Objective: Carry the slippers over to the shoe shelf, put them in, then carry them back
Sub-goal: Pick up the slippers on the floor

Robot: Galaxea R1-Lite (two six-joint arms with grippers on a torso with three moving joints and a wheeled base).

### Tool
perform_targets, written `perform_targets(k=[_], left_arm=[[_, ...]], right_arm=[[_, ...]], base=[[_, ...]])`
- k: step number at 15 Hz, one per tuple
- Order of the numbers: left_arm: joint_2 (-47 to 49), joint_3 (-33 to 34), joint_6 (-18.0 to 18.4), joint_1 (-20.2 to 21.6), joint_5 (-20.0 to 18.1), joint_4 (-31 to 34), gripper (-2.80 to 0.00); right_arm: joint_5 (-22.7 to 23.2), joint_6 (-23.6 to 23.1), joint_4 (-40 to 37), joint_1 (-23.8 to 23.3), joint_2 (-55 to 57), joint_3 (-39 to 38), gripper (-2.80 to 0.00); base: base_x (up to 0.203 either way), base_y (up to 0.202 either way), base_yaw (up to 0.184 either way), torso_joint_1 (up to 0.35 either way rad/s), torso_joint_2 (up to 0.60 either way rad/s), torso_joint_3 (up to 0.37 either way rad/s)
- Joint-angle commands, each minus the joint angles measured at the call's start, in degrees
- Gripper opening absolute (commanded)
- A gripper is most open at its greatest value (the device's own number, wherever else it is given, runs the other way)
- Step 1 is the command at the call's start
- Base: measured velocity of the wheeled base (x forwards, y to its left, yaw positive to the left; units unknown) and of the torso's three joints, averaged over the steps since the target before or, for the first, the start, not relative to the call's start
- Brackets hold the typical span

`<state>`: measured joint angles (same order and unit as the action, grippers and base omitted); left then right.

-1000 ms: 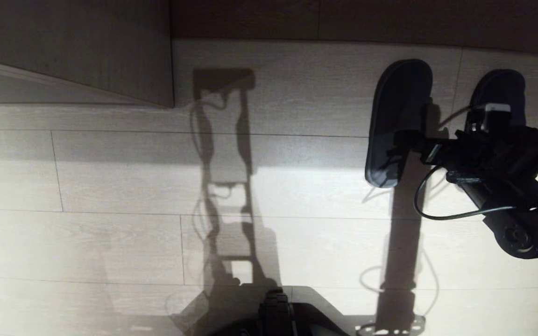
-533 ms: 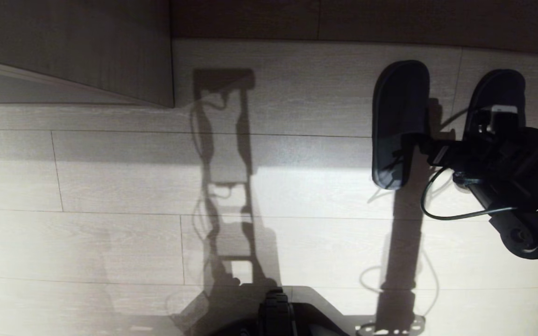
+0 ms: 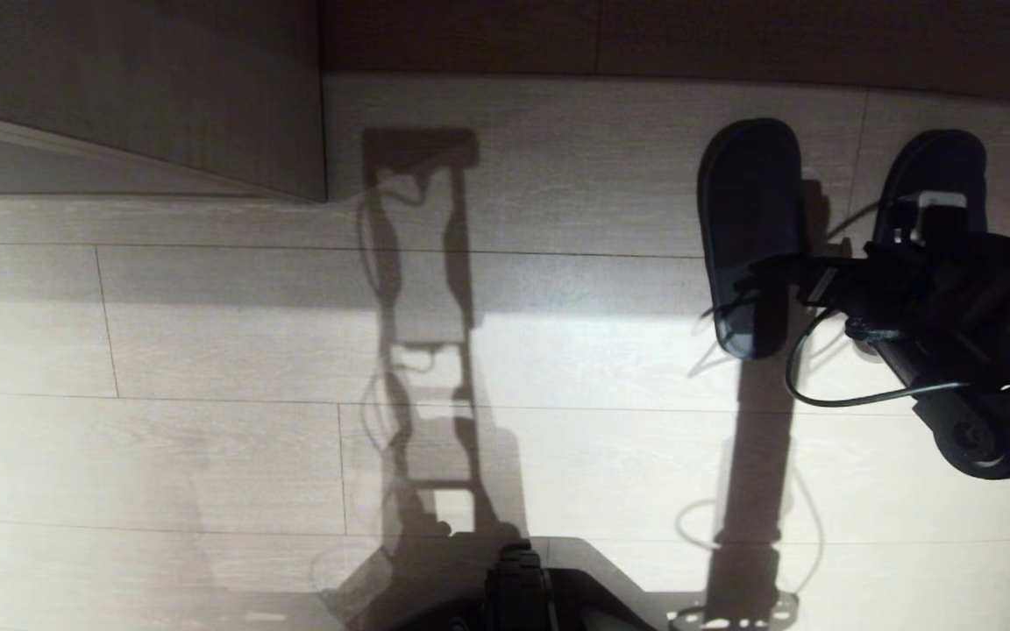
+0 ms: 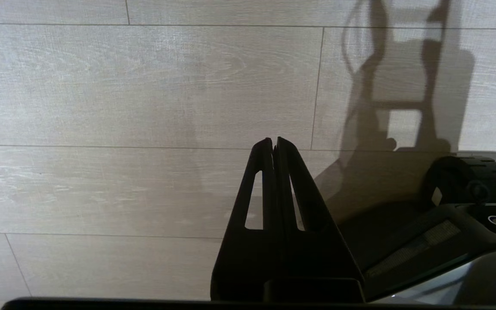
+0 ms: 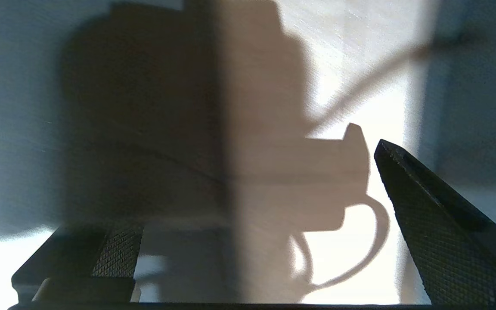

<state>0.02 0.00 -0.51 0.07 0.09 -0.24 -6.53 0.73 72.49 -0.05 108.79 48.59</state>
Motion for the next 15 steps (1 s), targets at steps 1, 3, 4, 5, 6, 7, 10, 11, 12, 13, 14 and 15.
perform_targets(k=[1, 3, 4, 5, 6, 7, 10, 11, 12, 13, 14, 15], left_arm=[[-0.02, 0.00, -0.02, 0.01, -0.01, -0.02, -2.80], [-0.02, 0.00, -0.02, 0.01, -0.01, -0.02, -2.80], [-0.02, 0.00, -0.02, 0.01, -0.01, -0.02, -2.80], [-0.02, 0.00, -0.02, 0.01, -0.01, -0.02, -2.80], [-0.02, 0.00, -0.02, 0.01, -0.01, -0.02, -2.80], [-0.02, 0.00, -0.02, 0.01, -0.01, -0.02, -2.80], [-0.02, 0.00, -0.02, 0.01, -0.01, -0.02, -2.80], [-0.02, 0.00, -0.02, 0.01, -0.01, -0.02, -2.80], [-0.02, 0.00, -0.02, 0.01, -0.01, -0.02, -2.80], [-0.02, 0.00, -0.02, 0.01, -0.01, -0.02, -2.80], [-0.02, 0.00, -0.02, 0.01, -0.01, -0.02, -2.80], [-0.02, 0.00, -0.02, 0.01, -0.01, -0.02, -2.80]], right_arm=[[0.05, -0.08, 0.42, 1.59, 0.32, 1.34, 0.00], [0.12, -0.29, 0.46, 2.56, 0.86, 2.34, 0.00], [0.12, -0.29, 0.46, 2.60, 0.90, 2.38, 0.00], [0.12, -0.47, 0.64, 2.68, 0.99, 3.00, 0.00], [0.12, -0.47, 0.64, 2.68, 0.99, 3.00, 0.00], [0.12, -0.47, 0.63, 2.68, 0.99, 2.91, 0.00], [0.36, -0.48, 0.48, 2.61, 0.91, 2.48, 0.00], [0.38, -0.50, 0.38, 2.60, 0.87, 2.44, 0.00], [0.43, -0.52, 0.38, 2.60, 0.77, 2.35, 0.00], [0.47, -0.47, 0.29, 2.60, 0.64, 2.30, 0.00], [0.47, -0.47, 0.29, 2.60, 0.63, 2.30, 0.00], [0.40, -0.47, 0.29, 2.60, 0.40, 2.23, 0.00]], base=[[0.000, 0.000, 0.000, 0.000, 0.00, 0.000], [0.000, 0.000, 0.000, 0.000, 0.00, 0.000], [0.000, 0.000, 0.000, 0.000, 0.00, 0.000], [0.000, 0.000, 0.000, 0.000, 0.00, 0.000], [0.000, 0.000, 0.000, 0.000, 0.00, 0.000], [0.000, 0.000, 0.000, 0.000, 0.00, 0.000], [0.000, 0.000, 0.000, 0.000, 0.00, 0.000], [0.000, 0.000, 0.000, 0.000, 0.00, 0.000], [0.000, 0.000, 0.000, 0.000, 0.00, 0.000], [0.000, 0.000, 0.000, 0.000, 0.00, 0.000], [0.000, 0.000, 0.000, 0.000, 0.00, 0.000], [0.000, 0.000, 0.000, 0.000, 0.00, 0.000]])
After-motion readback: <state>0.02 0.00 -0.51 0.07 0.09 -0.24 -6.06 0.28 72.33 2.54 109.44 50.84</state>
